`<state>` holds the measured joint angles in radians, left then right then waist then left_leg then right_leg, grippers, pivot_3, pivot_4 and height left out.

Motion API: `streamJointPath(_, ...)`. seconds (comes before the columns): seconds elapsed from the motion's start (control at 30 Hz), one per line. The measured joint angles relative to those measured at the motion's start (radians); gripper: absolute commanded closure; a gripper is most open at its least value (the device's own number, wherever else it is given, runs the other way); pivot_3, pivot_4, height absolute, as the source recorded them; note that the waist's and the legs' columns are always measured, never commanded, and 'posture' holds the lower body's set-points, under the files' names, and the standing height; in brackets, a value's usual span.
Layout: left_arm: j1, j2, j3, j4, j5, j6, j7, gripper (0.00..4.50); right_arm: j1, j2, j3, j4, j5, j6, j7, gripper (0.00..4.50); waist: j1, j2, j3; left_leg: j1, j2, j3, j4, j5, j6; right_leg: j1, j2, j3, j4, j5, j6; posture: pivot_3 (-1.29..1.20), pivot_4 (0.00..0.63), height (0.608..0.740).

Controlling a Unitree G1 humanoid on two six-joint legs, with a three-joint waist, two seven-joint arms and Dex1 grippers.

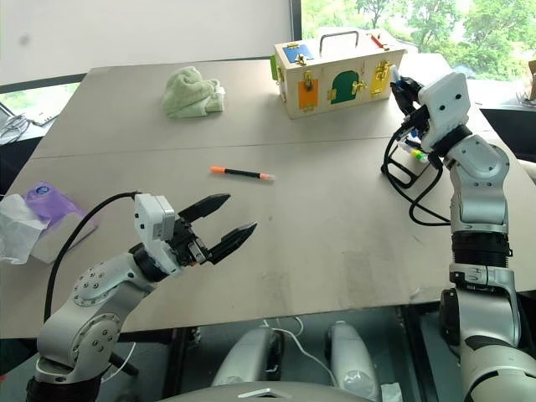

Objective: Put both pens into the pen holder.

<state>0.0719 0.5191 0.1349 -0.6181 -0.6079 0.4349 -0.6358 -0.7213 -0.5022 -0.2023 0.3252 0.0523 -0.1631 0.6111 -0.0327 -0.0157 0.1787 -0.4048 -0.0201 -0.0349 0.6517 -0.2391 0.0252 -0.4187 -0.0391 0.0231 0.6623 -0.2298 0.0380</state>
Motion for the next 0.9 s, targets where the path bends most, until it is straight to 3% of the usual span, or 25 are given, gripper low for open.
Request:
streamJointPath(0.2,0.001,0.005,0.0,-0.006,-0.017,-0.002,-0.007,0.0,0.037,-0.028,0.005,0.08,-0.023,-0.135,-0.05,4.46,0.002,0.0,0.0,0.006,0.001,0.0,-0.001,0.0,0.0,0.006,0.0,0.001,-0.001,0.0,0.0,0.0,0.15,0.74)
streamJointPath(0.5,-0.039,0.057,0.0,-0.047,-0.126,0.062,-0.05,0.0,0.077,-0.027,0.01,0.063,-0.015,-0.145,-0.084,4.46,0.001,0.0,0.0,0.007,0.002,0.001,0.0,0.0,0.0,0.007,0.002,0.002,-0.001,0.0,0.0,0.0,0.15,0.74)
streamJointPath(0.9,-0.06,0.069,0.001,-0.038,-0.135,0.066,-0.065,0.0,0.115,0.025,0.008,-0.169,0.138,0.034,-0.094,4.46,0.005,0.0,0.0,0.007,0.002,0.001,0.0,0.0,0.0,0.007,0.002,0.002,-0.001,0.0,0.0,0.0,0.15,0.74)
